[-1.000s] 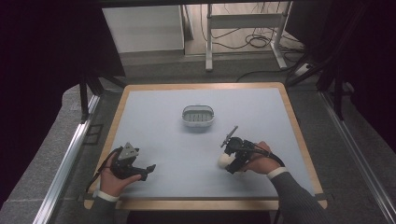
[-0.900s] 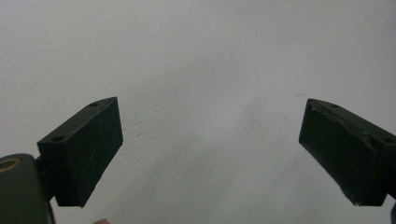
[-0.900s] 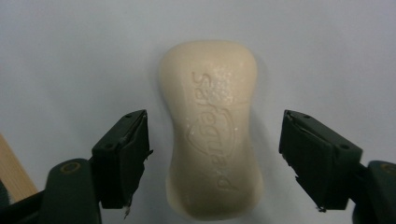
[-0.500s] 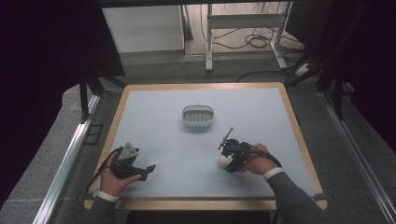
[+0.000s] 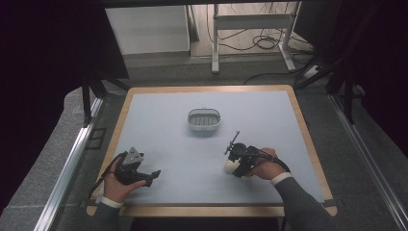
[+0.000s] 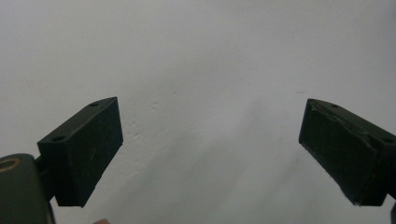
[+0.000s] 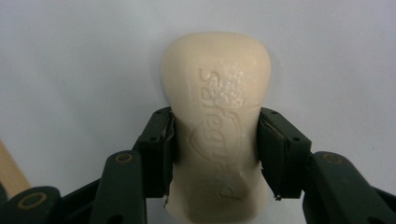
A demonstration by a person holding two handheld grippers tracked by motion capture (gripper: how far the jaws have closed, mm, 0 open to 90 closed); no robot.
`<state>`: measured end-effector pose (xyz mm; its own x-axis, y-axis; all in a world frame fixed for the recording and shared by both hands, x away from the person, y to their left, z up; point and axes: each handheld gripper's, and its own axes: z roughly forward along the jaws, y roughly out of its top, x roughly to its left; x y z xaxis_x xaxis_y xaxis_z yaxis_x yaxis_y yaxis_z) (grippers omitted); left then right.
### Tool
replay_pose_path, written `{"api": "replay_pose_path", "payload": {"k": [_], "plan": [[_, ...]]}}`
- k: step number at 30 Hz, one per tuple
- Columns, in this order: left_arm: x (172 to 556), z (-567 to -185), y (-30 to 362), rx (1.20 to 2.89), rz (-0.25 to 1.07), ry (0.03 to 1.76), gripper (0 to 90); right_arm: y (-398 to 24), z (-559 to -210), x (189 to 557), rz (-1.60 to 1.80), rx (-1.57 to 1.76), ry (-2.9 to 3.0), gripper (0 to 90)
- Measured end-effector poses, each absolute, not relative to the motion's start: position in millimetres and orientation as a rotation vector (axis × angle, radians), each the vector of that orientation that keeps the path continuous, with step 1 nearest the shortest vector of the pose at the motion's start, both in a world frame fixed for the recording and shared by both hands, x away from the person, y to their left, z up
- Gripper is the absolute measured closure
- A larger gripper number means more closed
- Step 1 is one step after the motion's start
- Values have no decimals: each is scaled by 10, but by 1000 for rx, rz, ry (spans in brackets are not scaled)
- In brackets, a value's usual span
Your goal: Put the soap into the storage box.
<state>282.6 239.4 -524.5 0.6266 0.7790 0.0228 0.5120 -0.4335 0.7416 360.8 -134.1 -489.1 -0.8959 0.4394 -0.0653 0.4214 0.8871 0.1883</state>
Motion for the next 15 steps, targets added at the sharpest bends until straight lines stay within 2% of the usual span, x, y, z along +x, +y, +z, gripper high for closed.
{"api": "replay_pose_path", "payload": {"k": [7, 9, 15], "plan": [[2823, -5243, 2396, 2128, 476, 1004, 67, -1312, -4954, 3618, 204, 677, 2957, 439], [2822, -5240, 2400, 2129, 478, 1005, 67, -1311, -4946, 3622, 239, 668, 2952, 487], [2826, -5250, 2389, 2139, 474, 1001, 67, -1303, -4941, 3642, 225, 674, 2952, 493]]}}
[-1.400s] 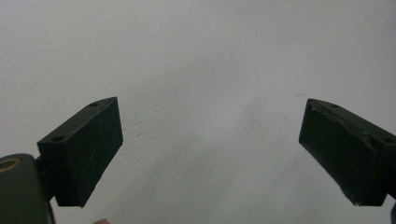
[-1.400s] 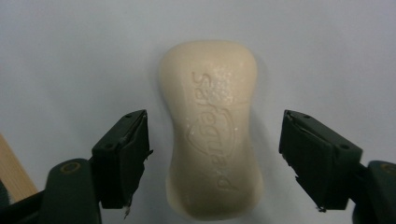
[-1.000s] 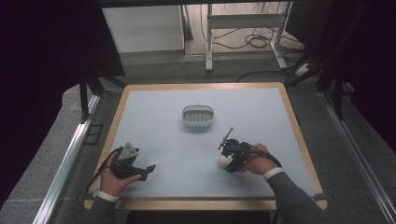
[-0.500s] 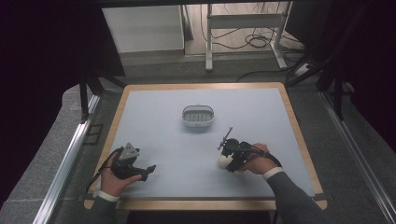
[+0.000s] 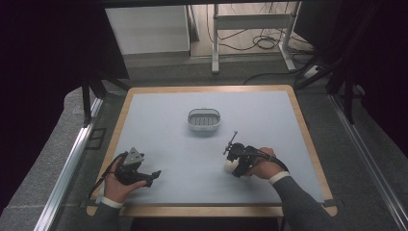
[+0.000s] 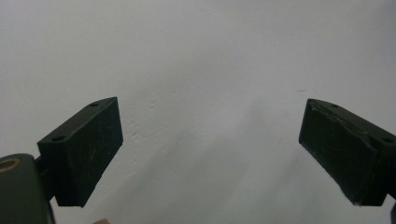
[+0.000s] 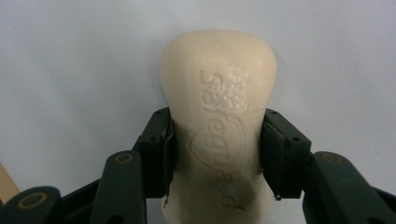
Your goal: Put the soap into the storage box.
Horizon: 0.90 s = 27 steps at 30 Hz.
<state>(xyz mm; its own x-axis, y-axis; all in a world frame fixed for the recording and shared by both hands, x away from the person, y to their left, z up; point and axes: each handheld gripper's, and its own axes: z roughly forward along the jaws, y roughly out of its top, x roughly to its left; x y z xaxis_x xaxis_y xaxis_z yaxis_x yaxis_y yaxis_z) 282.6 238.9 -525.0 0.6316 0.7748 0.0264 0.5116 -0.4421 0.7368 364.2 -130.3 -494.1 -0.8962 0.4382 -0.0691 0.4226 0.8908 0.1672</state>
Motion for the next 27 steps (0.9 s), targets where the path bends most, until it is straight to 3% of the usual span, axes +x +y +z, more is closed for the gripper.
{"api": "replay_pose_path", "payload": {"k": [27], "plan": [[2825, -5236, 2424, 2132, 480, 1006, 67, -1210, -4517, 3802, 296, 606, 2915, 494]]}}
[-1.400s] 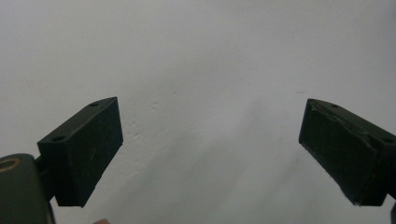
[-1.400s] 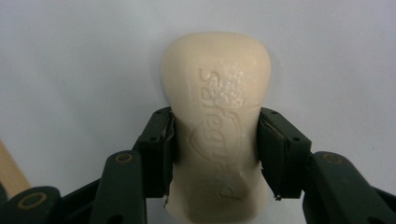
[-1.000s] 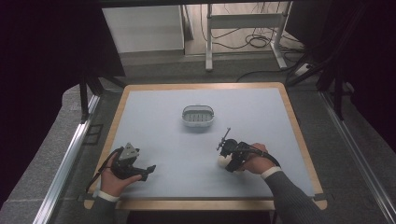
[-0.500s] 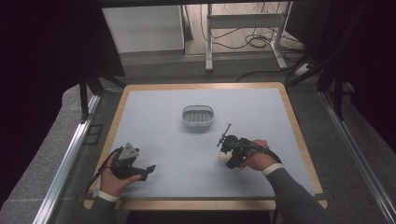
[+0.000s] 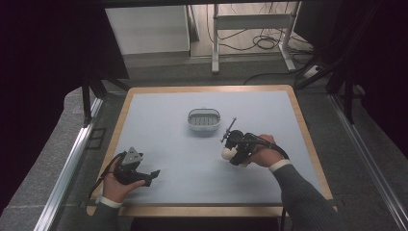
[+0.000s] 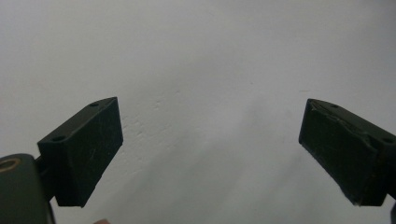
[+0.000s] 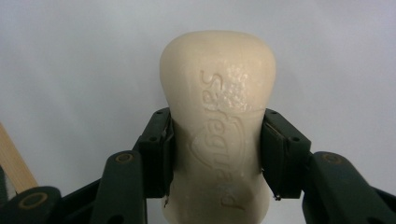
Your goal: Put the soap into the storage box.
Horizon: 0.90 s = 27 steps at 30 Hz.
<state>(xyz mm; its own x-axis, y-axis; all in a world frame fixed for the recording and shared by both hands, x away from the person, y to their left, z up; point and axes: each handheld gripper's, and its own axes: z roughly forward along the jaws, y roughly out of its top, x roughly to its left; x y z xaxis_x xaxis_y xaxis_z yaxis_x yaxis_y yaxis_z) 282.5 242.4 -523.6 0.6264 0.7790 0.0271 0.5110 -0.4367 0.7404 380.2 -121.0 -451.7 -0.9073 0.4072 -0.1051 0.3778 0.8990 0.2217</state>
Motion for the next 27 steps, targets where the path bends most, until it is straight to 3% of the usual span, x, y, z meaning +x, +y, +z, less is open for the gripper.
{"api": "replay_pose_path", "payload": {"k": [27], "plan": [[2826, -5233, 2427, 2135, 475, 1004, 67, -1040, -4279, 4132, 392, 612, 2877, 494]]}}
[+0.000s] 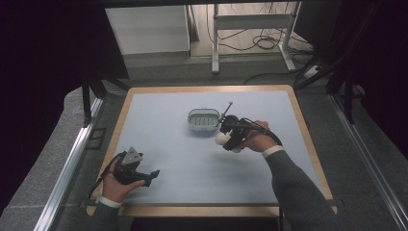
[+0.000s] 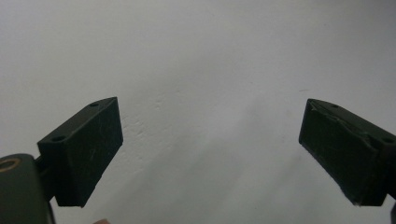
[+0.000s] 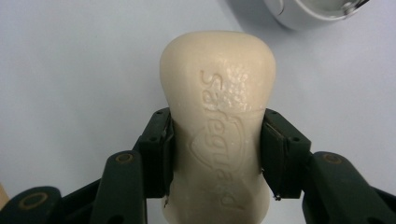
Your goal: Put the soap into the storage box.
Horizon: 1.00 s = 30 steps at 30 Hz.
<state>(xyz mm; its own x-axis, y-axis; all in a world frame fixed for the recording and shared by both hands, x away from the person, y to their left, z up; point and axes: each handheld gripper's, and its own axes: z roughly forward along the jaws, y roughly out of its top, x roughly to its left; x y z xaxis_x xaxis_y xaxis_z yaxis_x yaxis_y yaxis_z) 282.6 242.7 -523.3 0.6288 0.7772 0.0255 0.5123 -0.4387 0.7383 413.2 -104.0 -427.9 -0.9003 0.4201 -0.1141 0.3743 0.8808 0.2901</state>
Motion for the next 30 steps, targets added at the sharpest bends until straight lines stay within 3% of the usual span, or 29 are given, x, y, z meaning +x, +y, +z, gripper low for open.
{"api": "replay_pose_path", "payload": {"k": [30], "plan": [[2828, -5240, 2415, 2141, 475, 1002, 67, -912, -4139, 4419, 438, 638, 2868, 494]]}}
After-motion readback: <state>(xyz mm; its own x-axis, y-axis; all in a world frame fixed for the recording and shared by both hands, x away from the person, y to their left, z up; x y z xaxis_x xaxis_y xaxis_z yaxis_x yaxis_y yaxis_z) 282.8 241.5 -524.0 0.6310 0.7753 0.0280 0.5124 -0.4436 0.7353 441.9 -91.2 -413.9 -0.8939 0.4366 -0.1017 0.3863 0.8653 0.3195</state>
